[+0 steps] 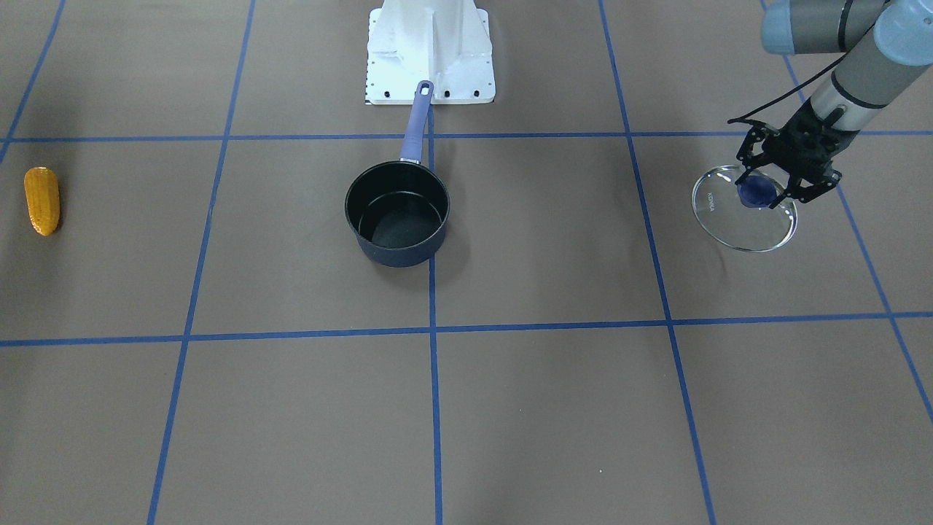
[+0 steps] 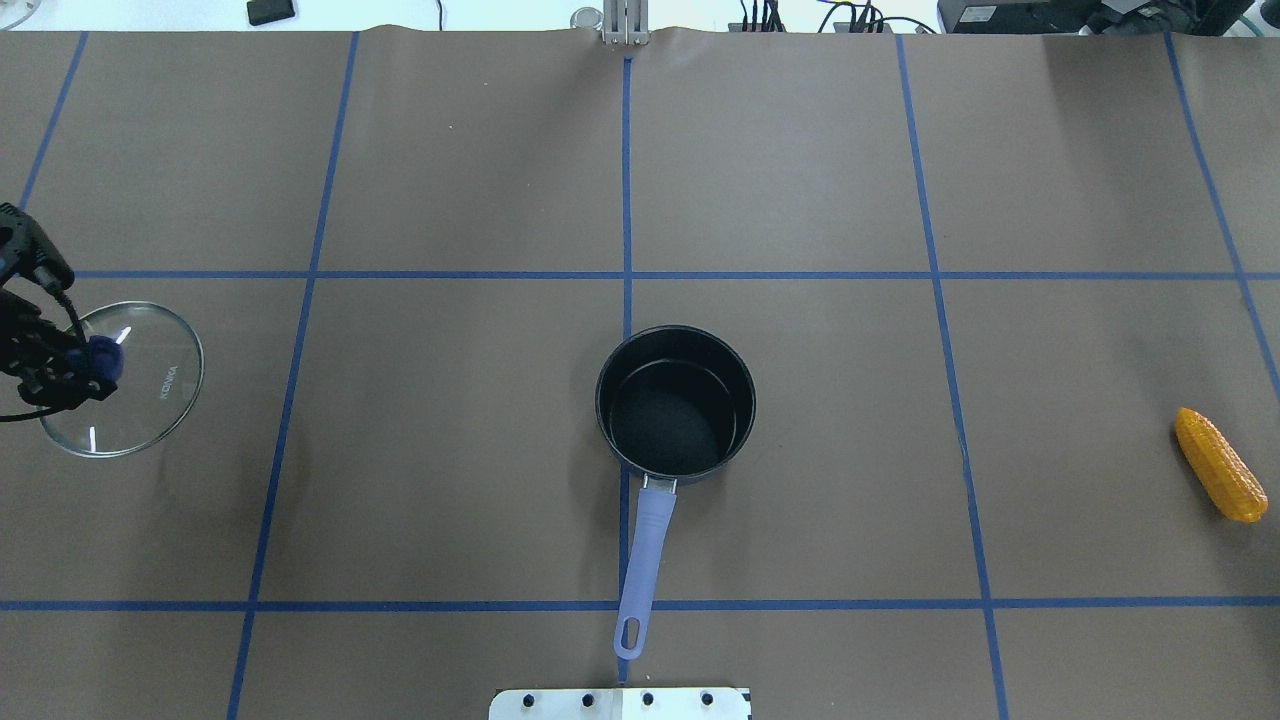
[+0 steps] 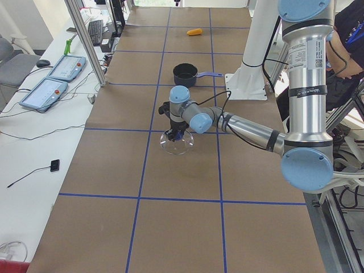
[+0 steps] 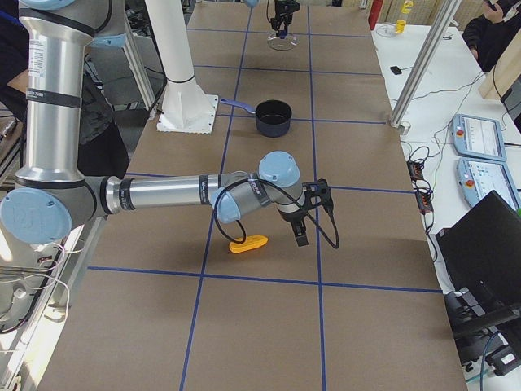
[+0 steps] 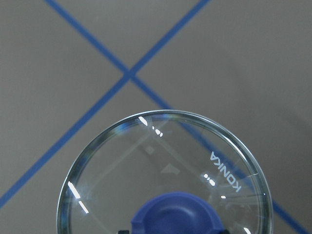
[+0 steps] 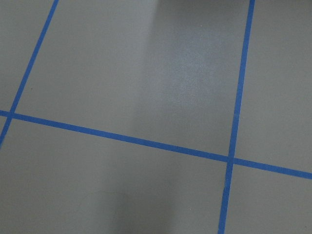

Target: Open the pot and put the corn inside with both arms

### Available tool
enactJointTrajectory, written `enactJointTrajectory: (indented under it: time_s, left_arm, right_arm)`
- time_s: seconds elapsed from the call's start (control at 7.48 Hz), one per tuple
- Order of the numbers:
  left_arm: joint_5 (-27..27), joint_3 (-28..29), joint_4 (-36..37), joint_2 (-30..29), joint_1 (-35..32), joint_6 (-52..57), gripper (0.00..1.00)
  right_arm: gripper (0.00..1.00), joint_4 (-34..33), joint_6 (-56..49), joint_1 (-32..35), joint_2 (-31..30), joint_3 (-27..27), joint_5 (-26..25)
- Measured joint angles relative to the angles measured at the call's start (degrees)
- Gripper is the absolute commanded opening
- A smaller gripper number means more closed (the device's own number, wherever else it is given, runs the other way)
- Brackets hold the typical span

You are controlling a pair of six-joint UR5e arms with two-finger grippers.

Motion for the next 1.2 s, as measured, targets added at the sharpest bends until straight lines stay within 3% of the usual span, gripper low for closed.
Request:
enactJointTrajectory:
  time_s: [0.4, 0.67, 0.94, 1.07, 1.2]
  left_arm:
    - [0.08, 1.43, -6.66, 6.17, 0.83, -2.98, 0.07]
    - [0.16, 5.51, -13.11, 7.69, 1.08, -3.47, 0.07]
    - [0.27, 9.36, -18.6, 7.85, 1.3, -5.19, 0.14]
    - [0.35, 10.22, -19.5, 7.79, 1.38, -5.61, 0.3]
    - [0.41, 10.76, -19.85, 7.64, 1.47, -5.72, 0.6]
  right_arm:
    - [1.0, 0.0, 0.0, 0.0, -0.03, -0.06, 0.0]
    - [1.0, 0.0, 0.0, 0.0, -0.02, -0.04, 0.0]
    - [1.0, 0.0, 0.05, -0.03, 0.0, 0.0, 0.0]
    - [1.0, 0.0, 0.06, -0.06, 0.0, 0.01, 0.0]
    - [1.0, 0.0, 0.03, -0.07, 0.0, 0.01, 0.0]
